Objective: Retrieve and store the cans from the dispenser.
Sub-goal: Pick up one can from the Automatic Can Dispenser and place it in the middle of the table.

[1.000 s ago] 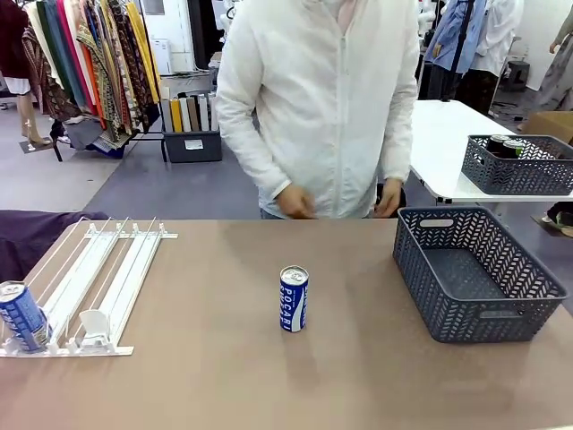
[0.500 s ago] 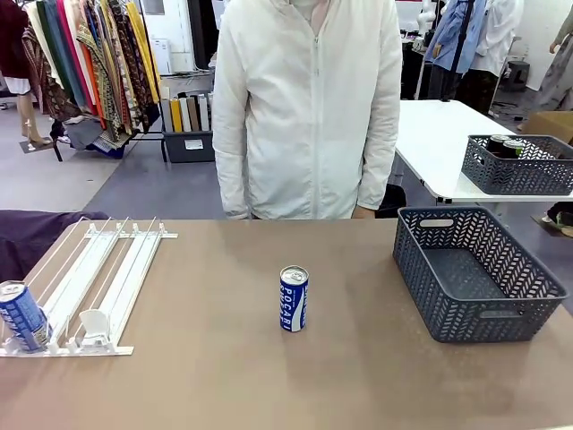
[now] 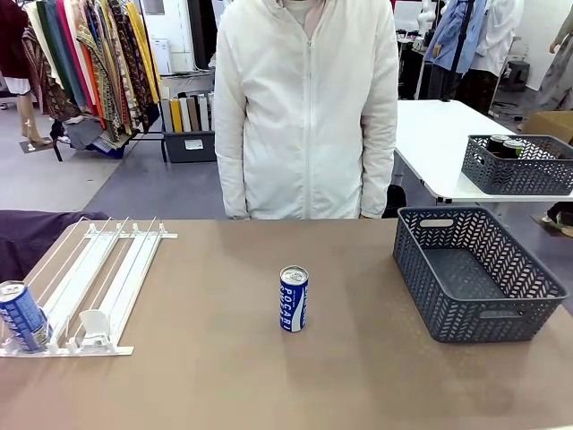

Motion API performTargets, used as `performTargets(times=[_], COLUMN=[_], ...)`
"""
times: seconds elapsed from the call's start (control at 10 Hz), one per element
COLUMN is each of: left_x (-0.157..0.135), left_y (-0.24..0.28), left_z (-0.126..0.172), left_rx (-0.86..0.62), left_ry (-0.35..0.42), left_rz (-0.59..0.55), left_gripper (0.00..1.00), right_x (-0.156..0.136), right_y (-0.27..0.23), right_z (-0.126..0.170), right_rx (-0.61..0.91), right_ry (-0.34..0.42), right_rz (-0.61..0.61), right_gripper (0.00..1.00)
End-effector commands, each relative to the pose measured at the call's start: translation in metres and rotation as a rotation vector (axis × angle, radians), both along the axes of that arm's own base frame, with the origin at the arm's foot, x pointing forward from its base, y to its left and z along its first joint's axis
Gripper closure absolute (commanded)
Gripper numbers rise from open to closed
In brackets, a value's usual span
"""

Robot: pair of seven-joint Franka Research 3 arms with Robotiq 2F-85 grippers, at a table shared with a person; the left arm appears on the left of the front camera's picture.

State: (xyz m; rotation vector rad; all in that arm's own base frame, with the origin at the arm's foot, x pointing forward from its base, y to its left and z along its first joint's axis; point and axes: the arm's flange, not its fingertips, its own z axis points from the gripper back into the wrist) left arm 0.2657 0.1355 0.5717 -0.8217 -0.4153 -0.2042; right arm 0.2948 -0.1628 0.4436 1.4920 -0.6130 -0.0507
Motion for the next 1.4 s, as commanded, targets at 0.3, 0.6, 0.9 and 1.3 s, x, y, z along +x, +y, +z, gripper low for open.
performTargets(times=[0.3,0.6,0.9,1.3], left_x=[0.039,0.061,0.052,0.082], left_y=[-0.064,-0.085,-0.08,-0.09], left_z=[-0.019,-0.029,-0.027,-0.064], left_rx=[0.664,0.631,0.684,0.749], left_ry=[0.244,0.189,0.191,0.281], left_rz=[0.188,0.34,0.218,0.299], left_gripper=[0.0,0.0,0.0,0.0], right_x=[0.002,0.002,0.002,0.002], right_y=[0.0,0.0,0.0,0.0], right_z=[0.005,0.005,0.005,0.005], right_rx=[0.011,0.011,0.011,0.011], right_ry=[-0.007,-0.007,-0.007,-0.007], right_rz=[-0.002,-0.002,-0.002,-0.002], right_gripper=[0.0,0.0,0.0,0.0])
